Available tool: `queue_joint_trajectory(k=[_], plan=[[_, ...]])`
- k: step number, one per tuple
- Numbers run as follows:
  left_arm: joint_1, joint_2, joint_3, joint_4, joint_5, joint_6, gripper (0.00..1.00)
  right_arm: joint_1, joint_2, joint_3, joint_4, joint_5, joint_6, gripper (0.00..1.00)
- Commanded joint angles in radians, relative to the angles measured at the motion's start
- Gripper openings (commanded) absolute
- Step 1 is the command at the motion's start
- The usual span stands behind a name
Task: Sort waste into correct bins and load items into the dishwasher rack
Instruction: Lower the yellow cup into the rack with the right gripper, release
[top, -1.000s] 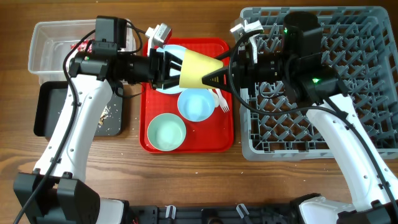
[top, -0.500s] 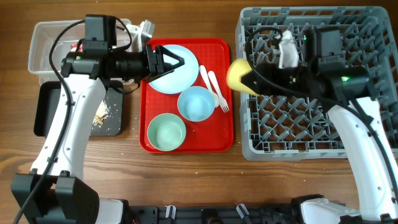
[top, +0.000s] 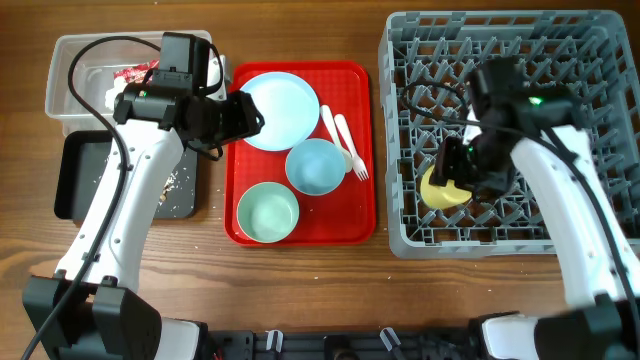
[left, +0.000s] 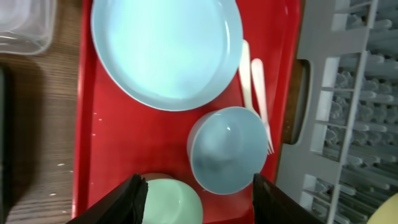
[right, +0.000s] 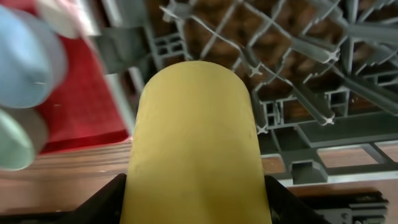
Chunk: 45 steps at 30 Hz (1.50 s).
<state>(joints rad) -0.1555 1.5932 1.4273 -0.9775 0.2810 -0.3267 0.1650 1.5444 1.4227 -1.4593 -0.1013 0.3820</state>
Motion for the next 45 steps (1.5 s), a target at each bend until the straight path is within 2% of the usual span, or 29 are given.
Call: queue_joint_trajectory(k=[1,9,10,13,16,21,31,39,45], plan=[[-0.005,-0.002,0.006,0.000,-0.045,0.005,0.56,0.022,0.057,-0.057,-0.004,0.029,0.021,0.47],[-0.005,-0.002,0.006,0.000,-0.047,0.005,0.57,0.074,0.084,-0.155,0.068,0.011,0.040,0.48],[-0.005,-0.002,0.006,0.000,-0.047,0.005,0.57,0.074,0.085,-0.168,0.082,0.010,0.040,0.51],[-0.005,-0.002,0.006,0.000,-0.047,0.005,0.58,0.073,0.086,-0.180,0.094,0.011,0.040,0.70],[-0.005,-0.002,0.006,-0.001,-0.047,0.005,0.60,0.073,0.086,-0.179,0.112,0.011,0.040,0.77],[-0.005,-0.002,0.006,-0.001,-0.047,0.005,0.61,0.069,0.086,-0.111,0.118,0.011,0.036,0.79],[-0.005,-0.002,0.006,-0.019,-0.047,0.005,0.61,0.070,0.085,0.270,0.032,0.003,-0.027,0.82],[-0.005,-0.002,0.006,-0.026,-0.047,0.005,0.61,0.070,0.087,0.243,-0.139,0.052,-0.040,0.80],[-0.005,-0.002,0.006,-0.023,-0.048,0.005,0.61,0.106,0.087,0.211,-0.060,-0.028,-0.045,0.76]])
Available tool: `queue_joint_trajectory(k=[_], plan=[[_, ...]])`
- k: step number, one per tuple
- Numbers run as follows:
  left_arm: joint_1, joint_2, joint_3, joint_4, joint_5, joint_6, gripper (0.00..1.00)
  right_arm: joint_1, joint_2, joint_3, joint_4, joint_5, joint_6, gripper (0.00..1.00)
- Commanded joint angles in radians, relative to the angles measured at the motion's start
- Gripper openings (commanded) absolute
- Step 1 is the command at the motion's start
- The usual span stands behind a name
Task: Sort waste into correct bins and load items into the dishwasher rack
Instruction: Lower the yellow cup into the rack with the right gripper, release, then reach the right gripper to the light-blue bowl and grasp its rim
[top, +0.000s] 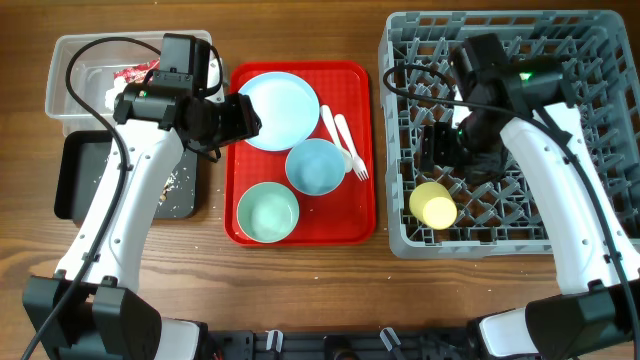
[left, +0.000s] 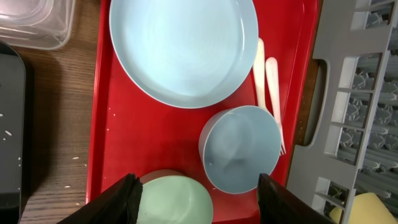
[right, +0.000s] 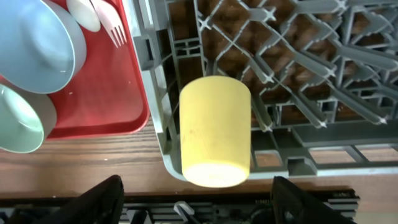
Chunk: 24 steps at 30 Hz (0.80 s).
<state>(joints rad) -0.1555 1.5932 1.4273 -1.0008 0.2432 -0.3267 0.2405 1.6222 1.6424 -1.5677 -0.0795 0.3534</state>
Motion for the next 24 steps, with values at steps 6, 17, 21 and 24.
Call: queue_joint_trajectory(k=[6,17,21,24], plan=[[-0.005,-0.002,0.006,0.001,-0.032,0.005,0.60,0.159,0.012,-0.009,0.303,-0.080,0.065,0.72],[0.067,-0.002,0.006,0.000,-0.154,0.005,0.71,0.267,0.277,-0.013,0.481,-0.092,0.170,0.65],[0.116,-0.002,0.006,0.001,-0.193,0.005,0.73,0.267,0.381,-0.013,0.515,-0.150,0.170,0.59],[0.153,-0.002,0.006,0.001,-0.193,0.005,0.75,0.267,0.442,-0.013,0.529,-0.164,0.171,0.47]])
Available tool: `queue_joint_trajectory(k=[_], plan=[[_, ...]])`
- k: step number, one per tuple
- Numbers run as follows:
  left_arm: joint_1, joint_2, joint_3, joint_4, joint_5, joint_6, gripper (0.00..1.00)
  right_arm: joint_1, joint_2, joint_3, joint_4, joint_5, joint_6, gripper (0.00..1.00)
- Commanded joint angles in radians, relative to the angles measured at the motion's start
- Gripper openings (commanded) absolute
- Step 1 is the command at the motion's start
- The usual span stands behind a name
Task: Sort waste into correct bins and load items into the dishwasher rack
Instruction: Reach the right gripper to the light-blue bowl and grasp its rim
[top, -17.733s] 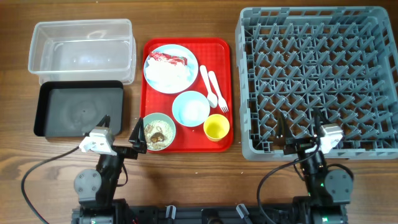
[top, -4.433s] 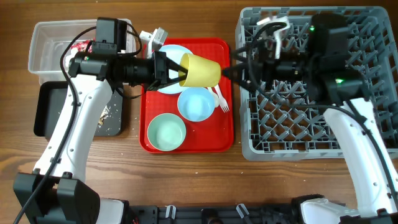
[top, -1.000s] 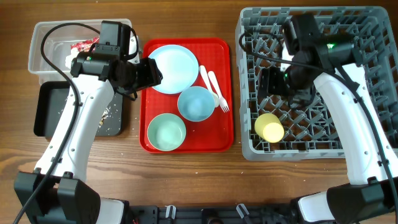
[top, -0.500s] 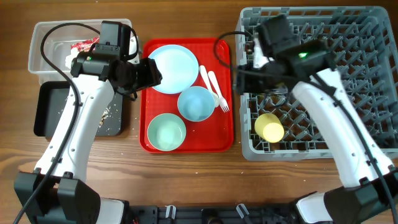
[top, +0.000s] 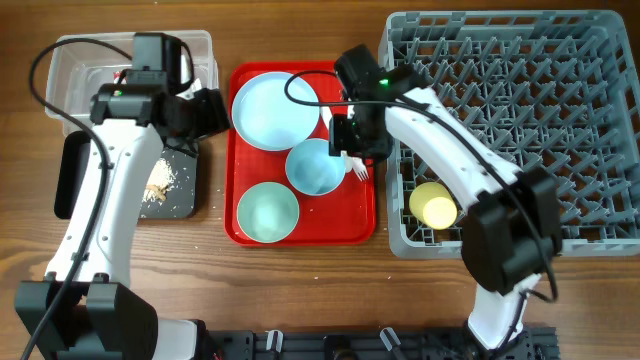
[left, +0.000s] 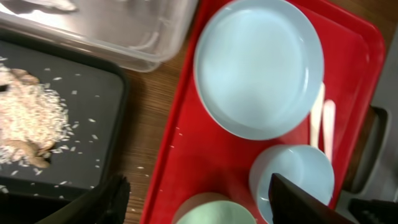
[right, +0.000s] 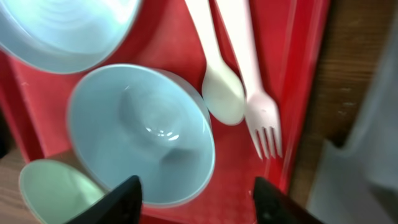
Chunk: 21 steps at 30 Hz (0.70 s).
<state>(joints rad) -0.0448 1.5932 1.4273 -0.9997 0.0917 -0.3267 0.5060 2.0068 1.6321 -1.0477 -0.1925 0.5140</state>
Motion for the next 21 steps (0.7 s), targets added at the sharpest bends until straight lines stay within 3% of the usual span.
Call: queue_joint_trajectory(k=[1,5,9,14,21], plan=[[0.051,-0.002,0.006,0.000,-0.041,0.005,0.75,0.002,0.074,-0.003,0.012,-0.054,0.009,0.43],[0.066,-0.002,0.006,-0.001,-0.041,0.005,0.83,0.002,0.113,-0.003,0.023,-0.054,0.009,0.36],[0.066,-0.002,0.006,-0.001,-0.041,0.005,1.00,0.002,0.117,-0.005,0.035,-0.035,0.002,0.27],[0.066,-0.002,0.006,-0.001,-0.041,0.005,1.00,0.002,0.131,-0.006,0.057,0.011,0.000,0.25],[0.066,-0.002,0.006,-0.001,-0.041,0.005,1.00,0.002,0.144,-0.007,0.064,0.011,-0.003,0.09]])
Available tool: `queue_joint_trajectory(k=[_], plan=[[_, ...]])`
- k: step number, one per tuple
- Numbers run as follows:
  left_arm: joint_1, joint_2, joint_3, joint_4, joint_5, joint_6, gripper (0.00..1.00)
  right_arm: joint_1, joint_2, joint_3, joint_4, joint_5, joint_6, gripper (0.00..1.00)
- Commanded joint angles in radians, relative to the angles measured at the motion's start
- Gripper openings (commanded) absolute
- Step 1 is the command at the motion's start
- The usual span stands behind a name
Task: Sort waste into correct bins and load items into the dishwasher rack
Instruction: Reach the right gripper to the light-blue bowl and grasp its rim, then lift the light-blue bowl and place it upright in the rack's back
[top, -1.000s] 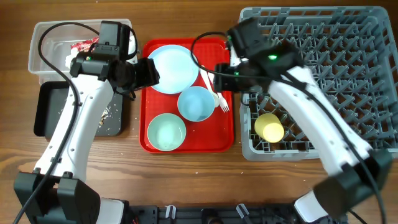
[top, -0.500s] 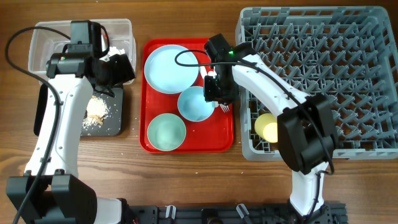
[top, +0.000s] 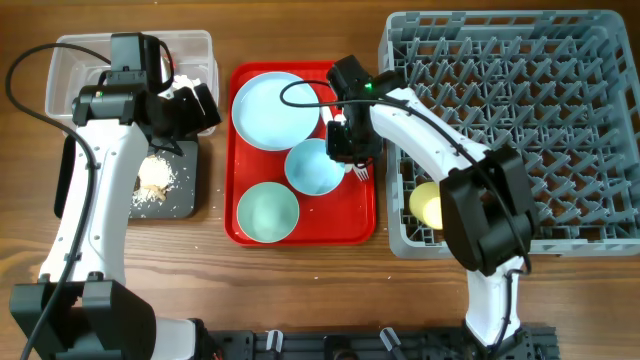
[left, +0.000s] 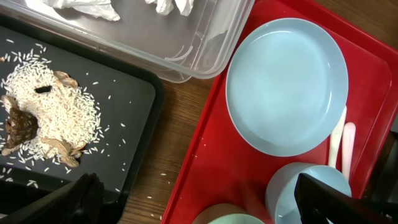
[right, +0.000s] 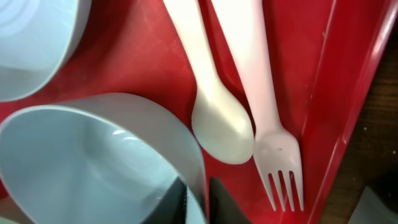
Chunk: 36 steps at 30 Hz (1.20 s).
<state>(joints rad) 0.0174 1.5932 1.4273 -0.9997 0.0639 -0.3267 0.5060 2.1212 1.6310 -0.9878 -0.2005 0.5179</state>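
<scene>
On the red tray (top: 352, 212) lie a light blue plate (top: 274, 110), a blue bowl (top: 310, 170), a green bowl (top: 267, 212) and a white spoon (right: 221, 127) and fork (right: 277, 155). My right gripper (right: 199, 200) is low over the tray, its fingers pinched on the blue bowl's (right: 93, 168) right rim, one inside and one outside. A yellow cup (top: 428, 205) lies in the grey dishwasher rack (top: 520, 120). My left gripper (left: 199, 202) hangs open and empty between the tray's left edge and the bins.
A clear bin (top: 78, 62) with crumpled paper stands at the far left. In front of it is a black tray (top: 85, 195) holding rice and food scraps (left: 50, 118). The rack fills the right side of the table.
My right gripper was open above the blue bowl and cutlery; now it sits lower and is shut on the bowl's rim. My left arm has shifted further left, toward the bins.
My right gripper held the yellow cup in the rack's front left corner. Then the cup lay there and the gripper stood open above it. It was then open over the tray, and now grips the blue bowl. My left gripper stayed open, moving from tray toward bins.
</scene>
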Motion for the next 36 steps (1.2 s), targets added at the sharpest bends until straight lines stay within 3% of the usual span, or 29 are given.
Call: queue_joint_trajectory(k=[1,9,15,17,21,25,30,36], plan=[[0.003,-0.002,0.006,-0.001,-0.013,0.005,1.00,0.002,0.030,-0.006,0.004,0.019,-0.011,0.04],[0.003,-0.002,0.006,-0.001,-0.013,0.005,1.00,-0.023,-0.003,0.030,-0.029,0.019,-0.048,0.04],[0.003,-0.002,0.006,-0.001,-0.013,0.005,1.00,-0.106,-0.183,0.130,-0.074,0.051,-0.076,0.04],[0.003,-0.002,0.006,-0.001,-0.013,0.005,1.00,-0.140,-0.257,0.154,-0.074,0.157,-0.045,0.04],[0.003,-0.002,0.006,-0.001,-0.013,0.005,1.00,-0.202,-0.378,0.158,-0.020,0.578,0.089,0.04],[0.003,-0.002,0.006,-0.001,-0.013,0.005,1.00,-0.233,-0.377,0.156,0.102,0.875,0.076,0.05],[0.003,-0.002,0.006,-0.001,-0.013,0.005,1.00,-0.246,-0.293,0.154,0.315,1.043,-0.092,0.04],[0.003,-0.002,0.006,-0.001,-0.013,0.005,1.00,-0.242,-0.118,0.154,0.608,1.218,-0.428,0.04]])
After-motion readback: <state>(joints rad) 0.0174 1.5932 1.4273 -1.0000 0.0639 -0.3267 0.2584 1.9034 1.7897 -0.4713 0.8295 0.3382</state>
